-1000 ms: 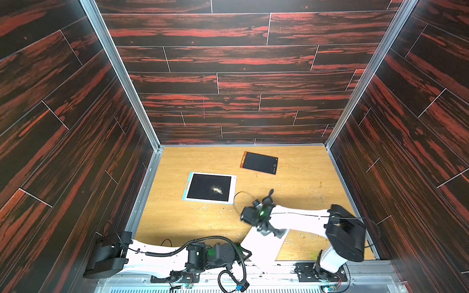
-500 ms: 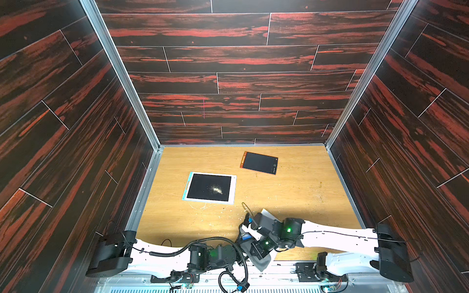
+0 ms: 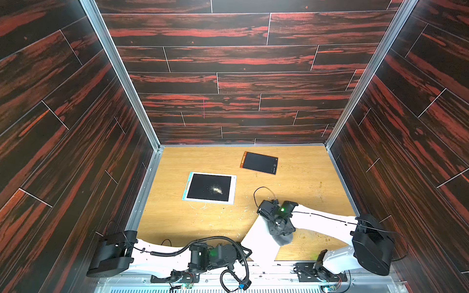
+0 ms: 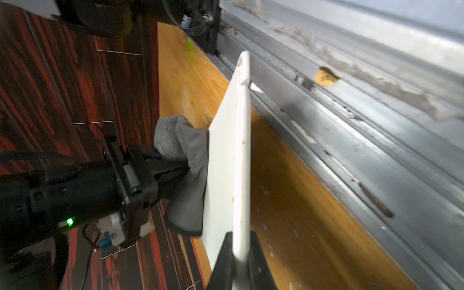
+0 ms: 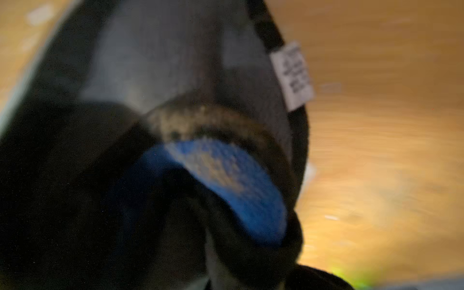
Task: Wipe the drawing tablet
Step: Wipe the dirt from the drawing tablet.
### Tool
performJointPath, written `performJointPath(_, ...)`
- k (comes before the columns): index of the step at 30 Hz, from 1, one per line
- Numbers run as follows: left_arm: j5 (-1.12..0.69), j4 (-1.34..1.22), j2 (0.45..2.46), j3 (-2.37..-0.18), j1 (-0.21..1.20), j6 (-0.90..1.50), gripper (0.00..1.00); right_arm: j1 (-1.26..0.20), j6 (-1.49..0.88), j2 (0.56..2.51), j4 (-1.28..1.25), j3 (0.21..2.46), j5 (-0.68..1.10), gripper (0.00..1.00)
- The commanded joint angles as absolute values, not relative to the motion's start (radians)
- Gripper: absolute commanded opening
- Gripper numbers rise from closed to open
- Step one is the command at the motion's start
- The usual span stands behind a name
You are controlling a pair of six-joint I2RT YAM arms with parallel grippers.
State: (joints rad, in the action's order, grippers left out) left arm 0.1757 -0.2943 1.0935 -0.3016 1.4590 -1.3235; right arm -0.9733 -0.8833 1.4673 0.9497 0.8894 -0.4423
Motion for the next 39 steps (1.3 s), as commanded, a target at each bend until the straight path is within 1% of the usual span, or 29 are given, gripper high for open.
performJointPath(1, 0.184, -0.274, 1.079, -0.314, 1.455, -1.31, 0.0, -0.981, -1.022, 1.47, 1.16, 0.928, -0.67, 0.0)
performJointPath(5, 0.184, -0.275, 1.072, -0.314, 1.455, -1.299, 0.0, -1.024, -0.996, 1.497, 1.154, 0.925, -0.641, 0.0)
performJointPath(8, 0.184, -0.275, 1.074, -0.313, 1.455, -1.295, 0.0, -1.155, -0.898, 1.514, 1.06, 0.926, -0.533, 0.0)
performJointPath(10, 0.183, -0.276, 1.075, -0.314, 1.455, -1.295, 0.0, -1.271, -0.806, 1.505, 0.935, 0.928, -0.367, 0.0)
performJointPath(11, 0.183, -0.276, 1.076, -0.316, 1.456, -1.295, 0.0, -1.319, -0.761, 1.492, 0.857, 0.924, -0.254, 0.0)
performJointPath(14, 0.183, -0.276, 1.083, -0.319, 1.456, -1.296, 0.0, -1.396, -0.709, 1.42, 0.642, 0.891, 0.08, 0.0)
performJointPath(17, 0.181, -0.277, 1.086, -0.321, 1.454, -1.296, 0.0, -1.404, -0.743, 1.335, 0.483, 0.834, 0.292, 0.0)
performJointPath(19, 0.181, -0.278, 1.086, -0.321, 1.454, -1.295, 0.0, -1.403, -0.766, 1.294, 0.413, 0.804, 0.402, 0.0)
performJointPath(22, 0.181, -0.277, 1.086, -0.321, 1.455, -1.295, 0.0, -1.38, -0.807, 1.24, 0.336, 0.766, 0.479, 0.0)
performJointPath(24, 0.182, -0.277, 1.086, -0.323, 1.455, -1.296, 0.0, -1.328, -0.825, 1.175, 0.312, 0.741, 0.499, 0.0)
performJointPath(25, 0.18, -0.278, 1.086, -0.324, 1.455, -1.296, 0.0, -1.286, -0.832, 1.128, 0.321, 0.731, 0.5, 0.0)
performJointPath(27, 0.181, -0.276, 1.086, -0.325, 1.456, -1.296, 0.0, -1.185, -0.824, 1.04, 0.416, 0.732, 0.459, 0.0)
performJointPath(29, 0.179, -0.273, 1.087, -0.327, 1.456, -1.296, 0.0, -1.058, -0.795, 0.965, 0.59, 0.76, 0.337, 0.0)
performJointPath(31, 0.179, -0.269, 1.089, -0.33, 1.457, -1.298, 0.0, -0.974, -0.767, 0.95, 0.765, 0.803, 0.161, 0.0)
performJointPath(33, 0.181, -0.27, 1.093, -0.333, 1.457, -1.303, 0.0, -0.95, -0.774, 0.988, 0.94, 0.862, -0.077, 0.0)
performJointPath(35, 0.18, -0.27, 1.098, -0.336, 1.457, -1.304, 0.0, -0.948, -0.834, 1.059, 1.083, 0.904, -0.303, 0.0)
performJointPath(37, 0.179, -0.269, 1.101, -0.337, 1.457, -1.305, 0.0, -0.947, -0.885, 1.135, 1.148, 0.918, -0.413, 0.0)
performJointPath(39, 0.181, -0.267, 1.099, -0.337, 1.457, -1.304, 0.0, -0.947, -0.935, 1.216, 1.177, 0.922, -0.476, 0.0)
